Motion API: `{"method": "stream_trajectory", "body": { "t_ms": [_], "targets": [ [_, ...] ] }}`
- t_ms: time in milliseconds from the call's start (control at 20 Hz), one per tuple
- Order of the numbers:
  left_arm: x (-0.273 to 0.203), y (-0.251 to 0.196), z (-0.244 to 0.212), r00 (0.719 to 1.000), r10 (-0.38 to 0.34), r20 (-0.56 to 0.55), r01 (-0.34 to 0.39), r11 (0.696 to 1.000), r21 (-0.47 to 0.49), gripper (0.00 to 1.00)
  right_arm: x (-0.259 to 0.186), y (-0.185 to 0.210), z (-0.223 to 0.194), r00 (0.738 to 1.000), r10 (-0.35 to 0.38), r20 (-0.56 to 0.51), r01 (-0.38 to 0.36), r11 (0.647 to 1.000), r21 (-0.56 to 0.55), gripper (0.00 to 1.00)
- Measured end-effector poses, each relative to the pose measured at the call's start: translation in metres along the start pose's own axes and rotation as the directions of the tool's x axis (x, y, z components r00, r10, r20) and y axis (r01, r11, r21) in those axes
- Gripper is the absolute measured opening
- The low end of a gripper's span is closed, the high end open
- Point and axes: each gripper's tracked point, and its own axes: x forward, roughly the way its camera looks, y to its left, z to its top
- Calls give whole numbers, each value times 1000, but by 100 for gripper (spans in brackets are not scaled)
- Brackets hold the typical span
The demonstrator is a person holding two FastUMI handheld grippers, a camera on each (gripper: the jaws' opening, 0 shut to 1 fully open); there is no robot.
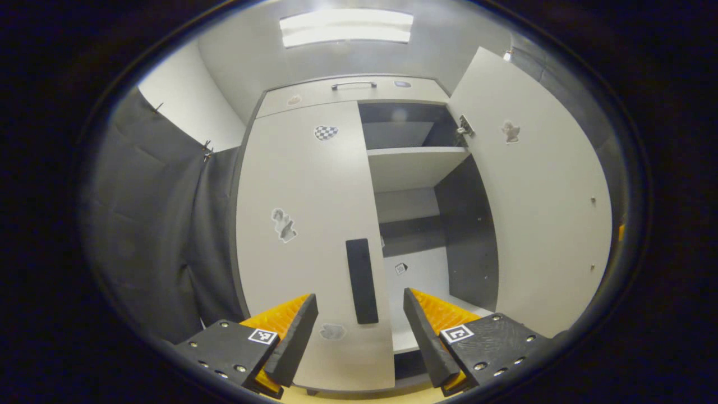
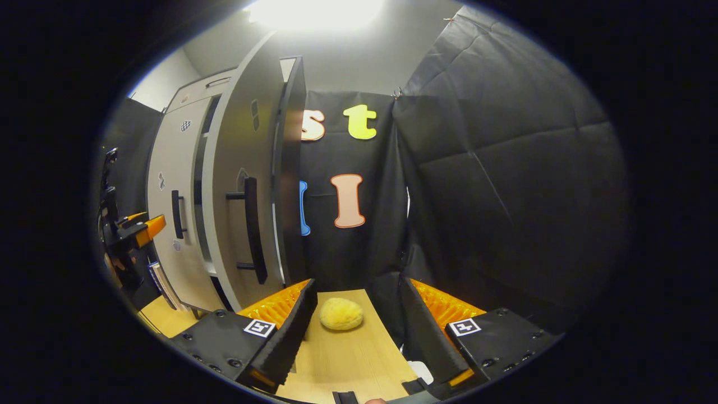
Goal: Open the right door of the double-door shoe cabinet with the right hand, and open the left door with the left hand.
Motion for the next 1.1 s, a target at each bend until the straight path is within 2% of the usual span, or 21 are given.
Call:
{"method": "stream_trajectory", "body": {
  "t_ms": [100,250,350,650,700,750,800,950,1050,1100],
  "targets": [
    [19,-1,-3,1000,-10,-5,10,1000,-16,89,-2,-5,-3,999,-32,-16,32,999,0,92],
    [38,1,-5,1000,-14,-6,14,1000,-21,89,-5,-9,-6,997,-73,-38,73,997,2,92],
    [55,2,-9,1000,-15,-15,15,1000,-2,89,-7,-12,-7,994,-98,-46,99,995,5,96],
    [82,5,-24,998,-14,-69,12,999,-37,88,-11,-24,-12,988,-139,-67,139,990,-5,96],
    [83,8,-25,998,-2,-63,-1,999,-42,89,-10,-24,-12,988,-140,-67,140,990,-8,93],
    [86,11,-24,998,12,-62,-15,999,-47,84,-9,-22,-11,988,-142,-67,142,990,-10,93],
    [89,11,-24,997,12,-70,-16,998,-53,72,-10,-23,-10,987,-145,-67,144,989,-12,93],
    [101,9,-35,994,4,-109,-14,995,-96,72,-12,-26,-8,987,-150,-64,149,989,-12,93],
    [102,5,-38,993,-11,-121,-8,988,-152,55,-13,-27,-6,986,-154,-60,154,988,-16,93],
    [105,5,-36,993,-8,-115,-8,990,-141,47,-13,-28,-5,986,-156,-59,155,988,-19,96]
  ]
}}
